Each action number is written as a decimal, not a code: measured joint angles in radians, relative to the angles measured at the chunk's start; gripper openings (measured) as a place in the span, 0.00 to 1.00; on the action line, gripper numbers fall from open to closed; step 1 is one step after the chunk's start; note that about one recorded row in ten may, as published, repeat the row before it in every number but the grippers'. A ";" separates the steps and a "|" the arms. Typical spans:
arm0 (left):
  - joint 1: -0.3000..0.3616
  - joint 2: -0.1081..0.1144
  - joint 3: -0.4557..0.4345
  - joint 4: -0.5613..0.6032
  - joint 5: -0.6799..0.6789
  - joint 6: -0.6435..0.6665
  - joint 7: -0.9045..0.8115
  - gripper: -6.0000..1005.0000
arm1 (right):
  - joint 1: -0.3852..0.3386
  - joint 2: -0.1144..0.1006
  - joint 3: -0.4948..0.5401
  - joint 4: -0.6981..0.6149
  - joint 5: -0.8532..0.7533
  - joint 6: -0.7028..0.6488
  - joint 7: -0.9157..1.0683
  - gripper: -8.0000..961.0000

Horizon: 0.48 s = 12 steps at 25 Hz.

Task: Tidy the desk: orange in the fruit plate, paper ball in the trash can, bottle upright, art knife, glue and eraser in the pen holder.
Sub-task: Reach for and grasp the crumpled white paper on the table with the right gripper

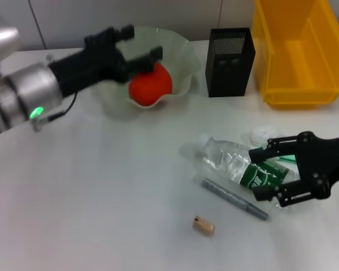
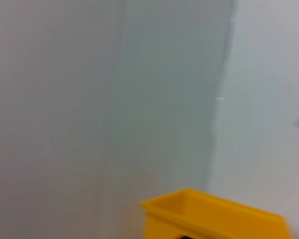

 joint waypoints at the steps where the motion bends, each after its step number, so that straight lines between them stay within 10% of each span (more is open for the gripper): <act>1: 0.068 0.007 0.065 0.086 0.000 0.043 -0.048 0.85 | 0.000 0.000 -0.001 -0.012 0.002 0.000 0.011 0.82; 12: 0.300 0.082 0.148 0.268 0.114 0.461 -0.133 0.85 | 0.000 0.001 -0.054 -0.265 0.002 -0.002 0.247 0.82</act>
